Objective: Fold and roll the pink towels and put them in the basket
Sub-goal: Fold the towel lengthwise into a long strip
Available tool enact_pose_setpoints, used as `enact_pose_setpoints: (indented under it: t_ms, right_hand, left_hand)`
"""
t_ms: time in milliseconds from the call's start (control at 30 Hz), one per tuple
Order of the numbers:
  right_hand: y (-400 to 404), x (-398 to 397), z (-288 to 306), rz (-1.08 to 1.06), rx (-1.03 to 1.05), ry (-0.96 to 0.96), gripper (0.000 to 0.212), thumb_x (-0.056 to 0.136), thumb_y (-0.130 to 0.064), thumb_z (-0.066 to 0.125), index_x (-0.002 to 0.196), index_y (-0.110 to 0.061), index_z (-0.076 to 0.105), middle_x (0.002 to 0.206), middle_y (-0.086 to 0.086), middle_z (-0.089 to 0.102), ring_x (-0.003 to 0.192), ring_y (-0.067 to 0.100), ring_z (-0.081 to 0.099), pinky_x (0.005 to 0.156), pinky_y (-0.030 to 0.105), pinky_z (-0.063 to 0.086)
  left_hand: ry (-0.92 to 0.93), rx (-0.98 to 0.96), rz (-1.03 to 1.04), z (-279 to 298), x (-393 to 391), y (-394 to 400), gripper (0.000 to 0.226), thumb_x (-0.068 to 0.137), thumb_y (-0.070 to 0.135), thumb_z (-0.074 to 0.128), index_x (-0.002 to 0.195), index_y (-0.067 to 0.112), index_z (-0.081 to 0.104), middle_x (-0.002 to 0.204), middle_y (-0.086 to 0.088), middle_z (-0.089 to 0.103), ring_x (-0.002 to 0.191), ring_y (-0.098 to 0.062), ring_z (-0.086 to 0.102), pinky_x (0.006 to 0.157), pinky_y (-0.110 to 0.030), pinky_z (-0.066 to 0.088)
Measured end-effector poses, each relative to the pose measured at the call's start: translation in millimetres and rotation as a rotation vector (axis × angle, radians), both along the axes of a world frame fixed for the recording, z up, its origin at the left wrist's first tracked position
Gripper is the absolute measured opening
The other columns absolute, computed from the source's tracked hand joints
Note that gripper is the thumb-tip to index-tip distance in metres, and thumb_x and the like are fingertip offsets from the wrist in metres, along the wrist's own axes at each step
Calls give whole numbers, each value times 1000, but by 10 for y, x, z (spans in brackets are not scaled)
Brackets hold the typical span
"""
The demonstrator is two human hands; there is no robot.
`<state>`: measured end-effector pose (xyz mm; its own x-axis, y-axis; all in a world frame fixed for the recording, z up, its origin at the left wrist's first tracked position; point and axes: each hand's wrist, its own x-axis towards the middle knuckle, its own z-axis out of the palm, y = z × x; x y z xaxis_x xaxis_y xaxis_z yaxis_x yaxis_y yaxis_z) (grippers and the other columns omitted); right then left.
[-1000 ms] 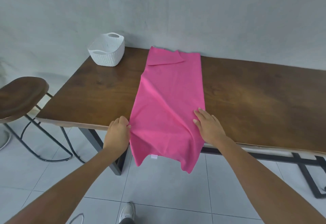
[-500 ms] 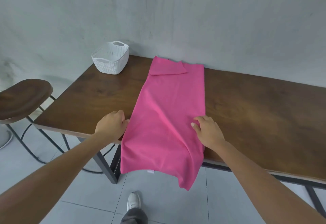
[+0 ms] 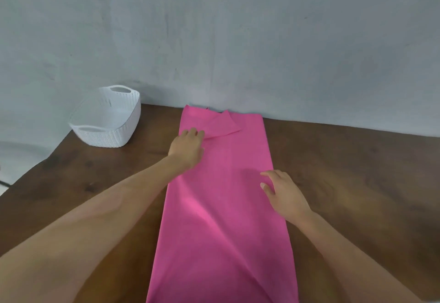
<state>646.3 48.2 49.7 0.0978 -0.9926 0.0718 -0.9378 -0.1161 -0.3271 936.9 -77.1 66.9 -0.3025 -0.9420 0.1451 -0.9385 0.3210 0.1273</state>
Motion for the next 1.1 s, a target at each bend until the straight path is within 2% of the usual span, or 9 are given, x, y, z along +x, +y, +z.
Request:
enact_pose_setpoints:
  t_ms: [167,300,567,700,800,867,933,1000,1100]
  right_hand:
    - [-116,-40,55,-97,14,-61,35,104,-31,47,138,-21,53,134,-5,56,126,11,48,103,35,47]
    - [-177,-116,95,-131,39,-79,37,105,-32,46,140,-24,52,134,-9,54,126,8,49,102,35,48]
    - [-573,-288,120,-94,52,-85,36,105,-31,46,140,-24,52,133,-9,56,124,7,50,103,31,47]
    - [-938,-361,184,-25,61,-89,36,105,-29,47,140,-23,52,134,-7,57,126,9,50,105,33,46]
    - [-1334,-414,253,9,63,-107,38,103,-24,51,141,-20,51,134,-3,59,125,13,52,107,36,45]
    - [-1612,-407,321,33,57,-100,46,101,-18,54,145,-18,45,138,2,55,129,19,50,109,39,43]
    - [-1881,-358,407,64,56,-84,62,96,-8,56,153,-20,34,148,5,44,137,21,40,114,39,37]
    - [-2148,-271,498,117,89,-35,80,88,7,53,157,-25,27,156,6,30,144,22,28,117,39,33]
    - [-2517,-141,562,248,180,189,93,79,15,52,156,-30,28,162,5,18,148,25,16,115,42,36]
  left_hand:
    - [-180,-20,-136,-69,-445,-671,42,90,9,51,132,10,47,126,-14,52,114,-33,51,91,-45,47]
    - [-304,-30,-190,-157,-759,-993,51,91,6,50,141,11,41,135,-14,48,122,-34,48,98,-46,45]
    - [-315,-29,-138,-295,-1004,-1282,40,96,3,44,136,6,46,125,-13,56,112,-32,57,85,-43,51]
    - [-86,39,7,-249,-1078,-1314,38,94,-4,42,131,5,48,115,-14,63,105,-33,62,78,-42,51]
    - [346,87,74,-244,-1069,-1332,24,98,2,40,120,1,51,102,-22,66,94,-42,64,73,-43,48]
    - [575,133,35,-210,-1041,-1273,11,100,5,42,104,2,52,88,-18,64,88,-42,62,68,-40,40]
    - [671,213,-5,-138,-994,-1176,14,103,15,46,90,11,45,77,-6,53,80,-33,56,63,-38,30]
    - [722,254,-36,-81,-922,-1102,25,103,32,52,87,13,46,78,-3,51,72,-22,48,64,-38,34]
    - [744,260,-119,-32,-797,-1035,36,99,39,59,77,14,44,69,3,41,62,-11,34,57,-31,29]
